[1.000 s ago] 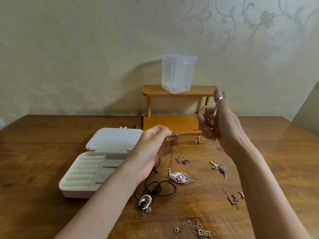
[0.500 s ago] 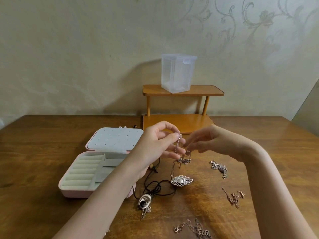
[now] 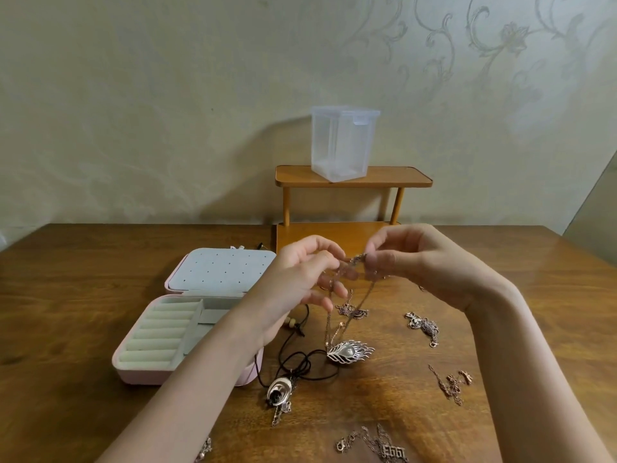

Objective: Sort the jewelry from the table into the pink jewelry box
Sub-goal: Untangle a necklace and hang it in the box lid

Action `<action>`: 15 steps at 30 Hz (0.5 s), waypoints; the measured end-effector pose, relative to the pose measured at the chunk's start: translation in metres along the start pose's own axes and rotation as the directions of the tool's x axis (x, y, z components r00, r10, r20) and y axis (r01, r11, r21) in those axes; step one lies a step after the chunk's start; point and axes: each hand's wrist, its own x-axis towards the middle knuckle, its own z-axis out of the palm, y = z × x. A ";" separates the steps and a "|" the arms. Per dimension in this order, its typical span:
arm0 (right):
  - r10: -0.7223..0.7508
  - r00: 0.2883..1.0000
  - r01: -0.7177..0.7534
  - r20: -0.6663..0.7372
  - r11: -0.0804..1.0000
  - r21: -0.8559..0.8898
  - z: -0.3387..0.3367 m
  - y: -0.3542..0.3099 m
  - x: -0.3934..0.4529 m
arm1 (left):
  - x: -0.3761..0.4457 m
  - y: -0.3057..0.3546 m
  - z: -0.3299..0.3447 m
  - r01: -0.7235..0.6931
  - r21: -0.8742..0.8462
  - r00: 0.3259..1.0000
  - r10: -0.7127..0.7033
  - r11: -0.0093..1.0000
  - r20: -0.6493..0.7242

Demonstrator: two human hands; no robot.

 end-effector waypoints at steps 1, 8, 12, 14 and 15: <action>-0.003 1.000 0.004 -0.018 0.999 0.049 -0.001 0.000 0.000 | 0.000 0.000 -0.001 -0.003 0.011 1.000 0.003 1.000 0.007; 0.004 0.990 0.033 -0.142 0.965 0.259 -0.007 0.003 0.003 | 0.001 -0.005 -0.002 0.017 0.140 0.995 -0.030 0.990 0.091; 0.016 0.993 0.015 -0.120 0.967 0.254 -0.006 0.001 0.002 | 0.002 -0.007 0.001 -0.038 0.200 0.998 0.029 0.979 0.047; 0.029 0.995 -0.007 -0.096 0.974 0.227 -0.004 0.000 0.002 | 0.002 -0.006 0.004 -0.129 0.239 0.991 0.135 0.963 -0.010; 0.035 0.996 -0.017 -0.083 0.977 0.212 -0.003 0.000 0.003 | 0.002 -0.006 0.006 -0.168 0.240 0.982 0.183 0.956 -0.040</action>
